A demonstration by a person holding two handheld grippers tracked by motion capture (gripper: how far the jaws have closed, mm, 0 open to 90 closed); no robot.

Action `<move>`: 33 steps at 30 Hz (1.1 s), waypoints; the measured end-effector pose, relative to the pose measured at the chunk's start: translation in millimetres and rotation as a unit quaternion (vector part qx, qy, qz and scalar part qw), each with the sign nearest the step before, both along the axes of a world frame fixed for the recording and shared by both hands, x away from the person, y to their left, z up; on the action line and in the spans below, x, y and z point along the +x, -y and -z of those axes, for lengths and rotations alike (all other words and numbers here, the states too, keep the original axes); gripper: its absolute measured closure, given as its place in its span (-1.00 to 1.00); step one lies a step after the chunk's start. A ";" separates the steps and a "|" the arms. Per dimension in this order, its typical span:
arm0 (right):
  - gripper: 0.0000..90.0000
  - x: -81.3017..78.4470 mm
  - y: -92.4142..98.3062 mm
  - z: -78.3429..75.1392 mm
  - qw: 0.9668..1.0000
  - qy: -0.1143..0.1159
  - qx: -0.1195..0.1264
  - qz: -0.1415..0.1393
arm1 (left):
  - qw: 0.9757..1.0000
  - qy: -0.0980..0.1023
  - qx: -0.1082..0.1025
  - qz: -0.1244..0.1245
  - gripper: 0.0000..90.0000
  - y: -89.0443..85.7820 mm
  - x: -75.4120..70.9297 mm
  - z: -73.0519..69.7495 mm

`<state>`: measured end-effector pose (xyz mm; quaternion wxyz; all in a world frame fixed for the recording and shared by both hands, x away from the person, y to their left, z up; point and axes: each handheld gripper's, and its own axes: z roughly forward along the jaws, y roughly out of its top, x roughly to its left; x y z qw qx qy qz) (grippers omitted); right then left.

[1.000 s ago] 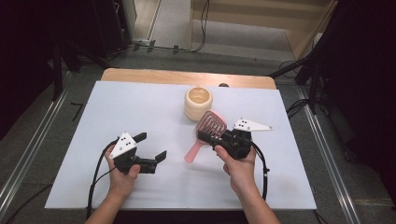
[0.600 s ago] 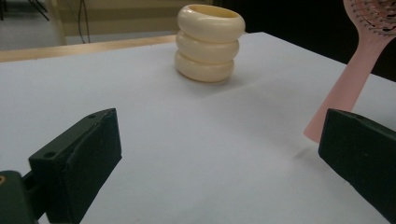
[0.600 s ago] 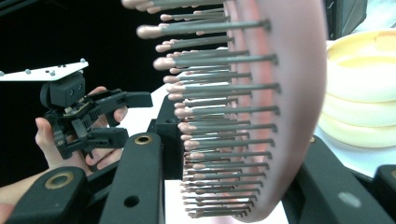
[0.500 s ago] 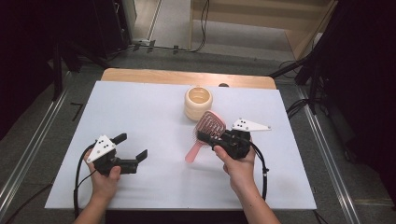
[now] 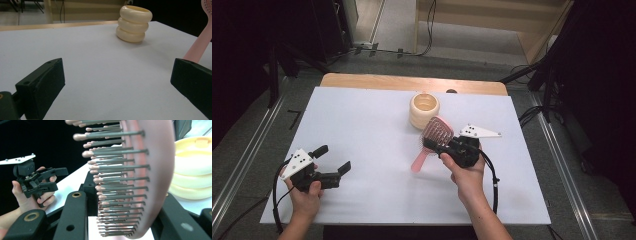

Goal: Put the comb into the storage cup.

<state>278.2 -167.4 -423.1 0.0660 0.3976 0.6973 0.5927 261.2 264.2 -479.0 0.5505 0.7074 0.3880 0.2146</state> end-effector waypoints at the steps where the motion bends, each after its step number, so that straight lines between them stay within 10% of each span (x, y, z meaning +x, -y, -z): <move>1: 0.36 0.6 0.3 -0.9 1.000 0.000 0.002 0.001 | 1.000 -0.001 -0.002 0.000 -1.00 -0.5 0.4 0.5; 33: 0.36 23.0 1.3 -27.0 1.000 0.010 -0.006 0.023 | 1.000 -0.007 0.003 -0.004 -1.00 2.2 2.9 4.0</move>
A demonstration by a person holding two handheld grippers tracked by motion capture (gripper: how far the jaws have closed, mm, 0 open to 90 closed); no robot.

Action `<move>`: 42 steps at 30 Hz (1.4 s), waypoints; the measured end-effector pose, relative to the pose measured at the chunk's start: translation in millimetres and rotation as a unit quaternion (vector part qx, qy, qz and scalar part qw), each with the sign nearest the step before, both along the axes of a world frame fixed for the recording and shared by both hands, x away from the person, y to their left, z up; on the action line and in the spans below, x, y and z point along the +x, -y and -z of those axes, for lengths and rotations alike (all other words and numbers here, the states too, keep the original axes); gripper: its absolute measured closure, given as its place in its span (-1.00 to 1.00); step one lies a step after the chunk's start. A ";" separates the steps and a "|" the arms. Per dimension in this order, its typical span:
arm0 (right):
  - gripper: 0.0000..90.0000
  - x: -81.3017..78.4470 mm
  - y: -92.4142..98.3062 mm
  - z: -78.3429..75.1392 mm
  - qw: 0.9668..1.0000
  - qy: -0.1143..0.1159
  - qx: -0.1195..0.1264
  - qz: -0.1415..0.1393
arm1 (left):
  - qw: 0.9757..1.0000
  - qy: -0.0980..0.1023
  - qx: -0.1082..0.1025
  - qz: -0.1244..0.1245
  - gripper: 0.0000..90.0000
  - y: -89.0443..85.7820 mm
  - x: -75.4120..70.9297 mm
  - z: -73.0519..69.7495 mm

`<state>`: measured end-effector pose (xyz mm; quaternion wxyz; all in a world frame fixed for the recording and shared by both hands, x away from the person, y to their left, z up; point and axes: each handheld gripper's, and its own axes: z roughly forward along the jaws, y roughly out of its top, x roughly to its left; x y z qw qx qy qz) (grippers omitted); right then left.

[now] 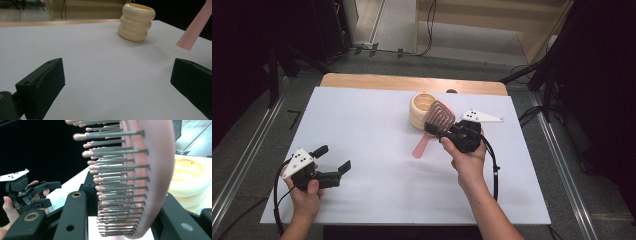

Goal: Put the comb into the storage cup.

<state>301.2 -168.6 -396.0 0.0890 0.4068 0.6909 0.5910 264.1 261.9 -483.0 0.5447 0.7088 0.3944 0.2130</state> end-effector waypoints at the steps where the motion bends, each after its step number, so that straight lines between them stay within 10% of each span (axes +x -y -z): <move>1: 0.36 0.5 0.5 -0.9 1.000 -0.001 -0.001 0.000 | 1.000 -0.001 0.000 0.000 -1.00 0.0 0.0 0.0; 42: 0.36 34.1 8.4 -18.9 0.999 -0.003 0.003 0.032 | 1.000 0.002 0.002 -0.003 -1.00 0.4 -0.4 0.0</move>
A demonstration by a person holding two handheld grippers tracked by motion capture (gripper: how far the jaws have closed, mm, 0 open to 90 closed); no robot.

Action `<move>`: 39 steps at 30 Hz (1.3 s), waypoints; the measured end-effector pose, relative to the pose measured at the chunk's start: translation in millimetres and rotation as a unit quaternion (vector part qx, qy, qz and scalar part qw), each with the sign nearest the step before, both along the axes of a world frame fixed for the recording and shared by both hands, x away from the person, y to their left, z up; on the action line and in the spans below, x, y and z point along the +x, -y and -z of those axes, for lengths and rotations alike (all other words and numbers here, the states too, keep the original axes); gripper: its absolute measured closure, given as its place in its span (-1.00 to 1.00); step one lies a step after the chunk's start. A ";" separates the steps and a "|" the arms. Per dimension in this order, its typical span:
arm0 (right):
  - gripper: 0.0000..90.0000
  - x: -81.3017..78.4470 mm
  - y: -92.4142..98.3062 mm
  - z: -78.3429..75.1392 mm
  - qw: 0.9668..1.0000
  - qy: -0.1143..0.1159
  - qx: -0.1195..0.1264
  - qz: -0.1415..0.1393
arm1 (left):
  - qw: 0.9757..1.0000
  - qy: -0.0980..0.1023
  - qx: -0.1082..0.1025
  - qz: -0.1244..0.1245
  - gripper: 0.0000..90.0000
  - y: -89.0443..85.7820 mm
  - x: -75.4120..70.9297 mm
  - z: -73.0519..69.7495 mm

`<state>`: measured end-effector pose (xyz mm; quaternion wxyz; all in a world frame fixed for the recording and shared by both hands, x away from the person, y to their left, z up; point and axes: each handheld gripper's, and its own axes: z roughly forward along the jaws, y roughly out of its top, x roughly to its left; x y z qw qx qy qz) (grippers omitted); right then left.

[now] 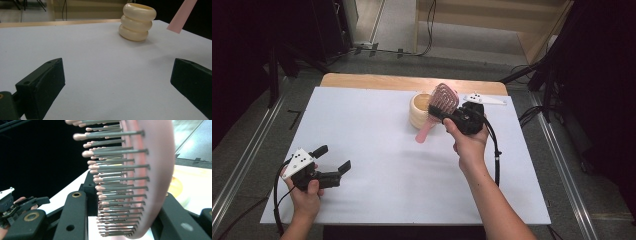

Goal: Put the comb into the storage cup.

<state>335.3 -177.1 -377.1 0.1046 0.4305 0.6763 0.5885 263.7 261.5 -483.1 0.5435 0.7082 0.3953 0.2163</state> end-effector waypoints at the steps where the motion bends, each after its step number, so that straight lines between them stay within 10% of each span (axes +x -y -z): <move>1: 0.36 0.6 0.1 -0.3 1.000 -0.001 0.001 0.001 | 1.000 0.001 0.000 0.000 -1.00 0.1 -0.1 0.0; 39: 0.36 35.5 13.9 -10.0 0.999 -0.004 -0.007 0.035 | 1.000 0.000 0.002 0.002 -1.00 0.2 0.1 0.2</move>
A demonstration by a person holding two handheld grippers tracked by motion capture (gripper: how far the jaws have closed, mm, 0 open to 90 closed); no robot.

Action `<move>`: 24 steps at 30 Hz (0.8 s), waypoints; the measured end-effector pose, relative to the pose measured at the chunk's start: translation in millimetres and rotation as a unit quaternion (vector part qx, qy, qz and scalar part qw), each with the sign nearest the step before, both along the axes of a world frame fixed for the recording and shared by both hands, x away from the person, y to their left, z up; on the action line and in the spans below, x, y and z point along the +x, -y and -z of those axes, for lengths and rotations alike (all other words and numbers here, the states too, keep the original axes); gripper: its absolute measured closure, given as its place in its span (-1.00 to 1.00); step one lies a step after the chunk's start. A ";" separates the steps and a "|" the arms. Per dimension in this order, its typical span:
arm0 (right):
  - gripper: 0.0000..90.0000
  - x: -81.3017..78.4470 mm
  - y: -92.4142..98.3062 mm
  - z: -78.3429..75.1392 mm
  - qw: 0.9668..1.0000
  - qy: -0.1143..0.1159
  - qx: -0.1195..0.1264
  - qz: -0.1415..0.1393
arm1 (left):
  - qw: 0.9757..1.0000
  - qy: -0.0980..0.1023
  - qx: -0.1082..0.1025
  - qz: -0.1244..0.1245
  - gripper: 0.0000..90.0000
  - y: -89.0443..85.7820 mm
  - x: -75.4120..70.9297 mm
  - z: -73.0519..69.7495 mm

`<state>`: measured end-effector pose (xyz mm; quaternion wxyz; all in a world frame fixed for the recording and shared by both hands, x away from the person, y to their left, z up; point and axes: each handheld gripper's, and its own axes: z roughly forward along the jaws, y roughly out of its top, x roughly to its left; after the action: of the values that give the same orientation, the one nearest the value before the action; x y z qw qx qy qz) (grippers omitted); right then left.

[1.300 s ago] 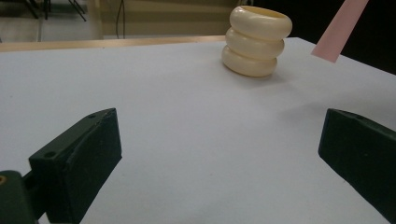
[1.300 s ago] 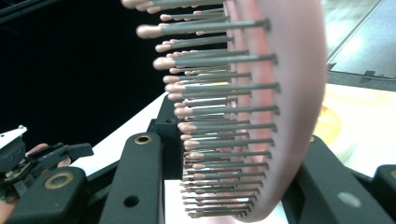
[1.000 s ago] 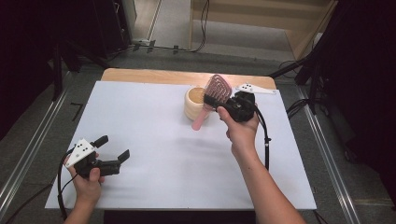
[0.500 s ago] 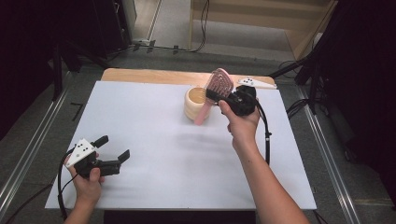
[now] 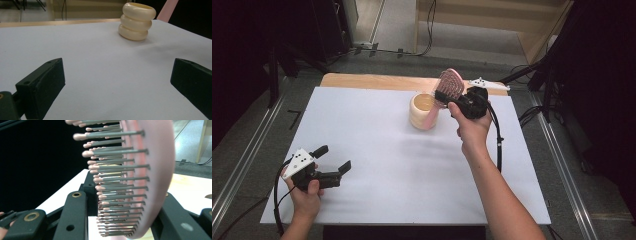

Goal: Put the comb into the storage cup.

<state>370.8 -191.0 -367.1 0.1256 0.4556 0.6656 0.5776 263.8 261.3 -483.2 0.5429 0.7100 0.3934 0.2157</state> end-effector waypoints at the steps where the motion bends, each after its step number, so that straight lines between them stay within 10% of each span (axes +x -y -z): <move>1: 0.36 0.8 0.3 0.0 1.000 0.000 0.000 0.002 | 1.000 0.000 0.000 0.000 -1.00 0.0 -0.1 0.0; 24: 0.36 17.6 3.9 -11.4 1.000 0.009 0.008 0.010 | 1.000 0.000 0.000 0.000 -1.00 0.1 0.0 0.1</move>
<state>388.4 -194.8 -355.6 0.1340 0.4579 0.6554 0.5855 263.8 261.2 -483.3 0.5431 0.7099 0.3932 0.2156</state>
